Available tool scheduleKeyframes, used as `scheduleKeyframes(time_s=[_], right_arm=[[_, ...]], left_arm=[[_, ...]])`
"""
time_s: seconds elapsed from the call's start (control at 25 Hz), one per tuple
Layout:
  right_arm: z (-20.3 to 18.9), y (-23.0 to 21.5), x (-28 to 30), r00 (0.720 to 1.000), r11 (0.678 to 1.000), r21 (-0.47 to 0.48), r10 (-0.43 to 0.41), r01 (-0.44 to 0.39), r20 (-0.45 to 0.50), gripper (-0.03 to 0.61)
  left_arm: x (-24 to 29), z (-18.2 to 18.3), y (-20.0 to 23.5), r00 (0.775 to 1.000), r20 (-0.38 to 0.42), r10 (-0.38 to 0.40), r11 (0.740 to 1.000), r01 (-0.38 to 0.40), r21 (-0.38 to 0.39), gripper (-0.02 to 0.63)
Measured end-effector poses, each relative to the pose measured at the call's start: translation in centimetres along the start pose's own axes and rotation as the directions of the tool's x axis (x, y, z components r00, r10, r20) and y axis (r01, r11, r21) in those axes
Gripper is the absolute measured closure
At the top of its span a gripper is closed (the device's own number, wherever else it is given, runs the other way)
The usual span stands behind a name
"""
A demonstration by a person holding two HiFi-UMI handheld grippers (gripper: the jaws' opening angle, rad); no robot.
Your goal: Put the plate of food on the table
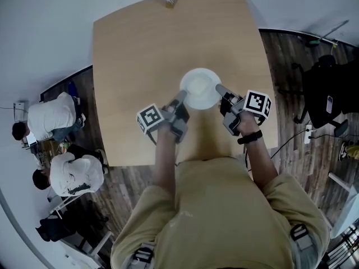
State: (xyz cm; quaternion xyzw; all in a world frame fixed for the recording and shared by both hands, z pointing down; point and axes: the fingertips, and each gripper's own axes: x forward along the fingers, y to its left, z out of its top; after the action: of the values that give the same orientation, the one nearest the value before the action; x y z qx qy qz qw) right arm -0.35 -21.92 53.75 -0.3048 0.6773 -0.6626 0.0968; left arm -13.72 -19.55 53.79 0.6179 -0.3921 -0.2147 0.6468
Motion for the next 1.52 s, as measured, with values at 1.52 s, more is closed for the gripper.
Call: scheduleKeyframes(time_s=[1.52], right_arm=[[3.0, -15.8, 12.5, 0.880, 0.866, -0.247, -0.467, 0.435, -0.088, 0.511]], left_arm=[[9.1, 6.6, 17.2, 0.871, -0.128, 0.474, 0.840, -0.404, 0.361, 0.548]])
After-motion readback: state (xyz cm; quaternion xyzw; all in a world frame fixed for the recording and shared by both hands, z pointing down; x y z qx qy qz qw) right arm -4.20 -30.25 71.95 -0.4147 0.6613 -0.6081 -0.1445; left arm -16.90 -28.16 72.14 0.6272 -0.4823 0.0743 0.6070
